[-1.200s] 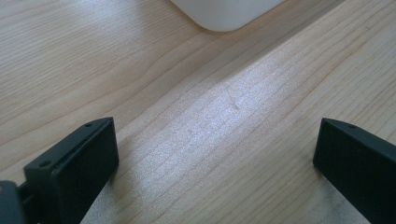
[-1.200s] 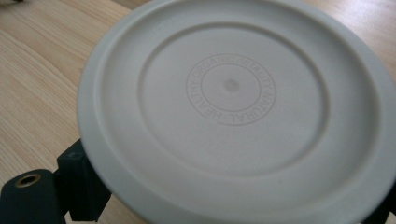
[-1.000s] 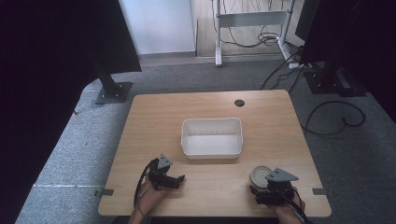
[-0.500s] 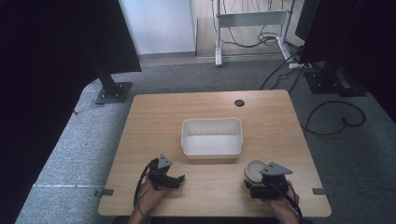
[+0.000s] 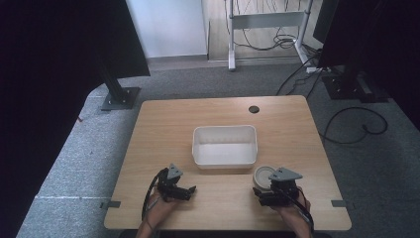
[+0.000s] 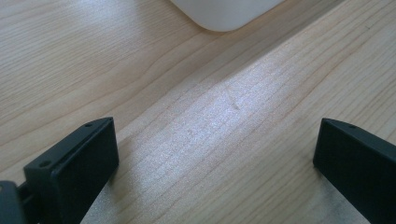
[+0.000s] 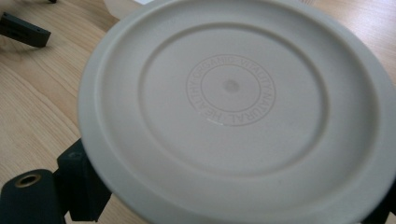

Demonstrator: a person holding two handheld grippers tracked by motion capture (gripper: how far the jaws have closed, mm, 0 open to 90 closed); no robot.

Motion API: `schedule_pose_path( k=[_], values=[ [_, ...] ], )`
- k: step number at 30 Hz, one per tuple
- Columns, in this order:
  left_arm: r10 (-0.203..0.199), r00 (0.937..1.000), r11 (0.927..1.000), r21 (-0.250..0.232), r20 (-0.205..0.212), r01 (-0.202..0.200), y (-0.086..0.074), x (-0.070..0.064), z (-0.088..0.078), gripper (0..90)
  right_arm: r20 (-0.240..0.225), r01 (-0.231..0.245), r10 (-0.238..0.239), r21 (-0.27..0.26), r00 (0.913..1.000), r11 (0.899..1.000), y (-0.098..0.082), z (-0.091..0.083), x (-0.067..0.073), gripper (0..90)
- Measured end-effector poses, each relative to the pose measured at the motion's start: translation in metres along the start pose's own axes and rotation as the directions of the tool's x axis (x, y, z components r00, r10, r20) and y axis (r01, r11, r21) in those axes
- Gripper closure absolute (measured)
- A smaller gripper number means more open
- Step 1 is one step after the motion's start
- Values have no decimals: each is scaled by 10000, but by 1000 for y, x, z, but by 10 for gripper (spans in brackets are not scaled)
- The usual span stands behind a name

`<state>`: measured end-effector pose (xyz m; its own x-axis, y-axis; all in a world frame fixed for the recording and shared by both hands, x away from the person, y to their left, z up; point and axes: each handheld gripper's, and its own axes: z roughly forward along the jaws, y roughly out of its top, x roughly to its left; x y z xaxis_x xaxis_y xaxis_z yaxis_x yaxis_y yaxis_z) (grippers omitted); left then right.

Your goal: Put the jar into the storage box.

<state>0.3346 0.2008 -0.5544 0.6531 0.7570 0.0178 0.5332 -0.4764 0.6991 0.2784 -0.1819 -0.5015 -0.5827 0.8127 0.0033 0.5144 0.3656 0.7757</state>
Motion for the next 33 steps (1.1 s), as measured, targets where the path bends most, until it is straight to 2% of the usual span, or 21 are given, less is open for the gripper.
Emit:
schedule_pose_path(
  k=[25, 33],
  values=[
    [-2, 10000, 10000, -3, 1, 2, 0, 0, 0, 0, -287, 240, -246, -221, 9993, 9995, 32, 17, 12, 93],
    [-32, 10000, 10000, -28, 1, 32, 0, 0, 0, 0, -326, 236, -247, -331, 9992, 9992, 42, 22, 11, 93]
  ],
)
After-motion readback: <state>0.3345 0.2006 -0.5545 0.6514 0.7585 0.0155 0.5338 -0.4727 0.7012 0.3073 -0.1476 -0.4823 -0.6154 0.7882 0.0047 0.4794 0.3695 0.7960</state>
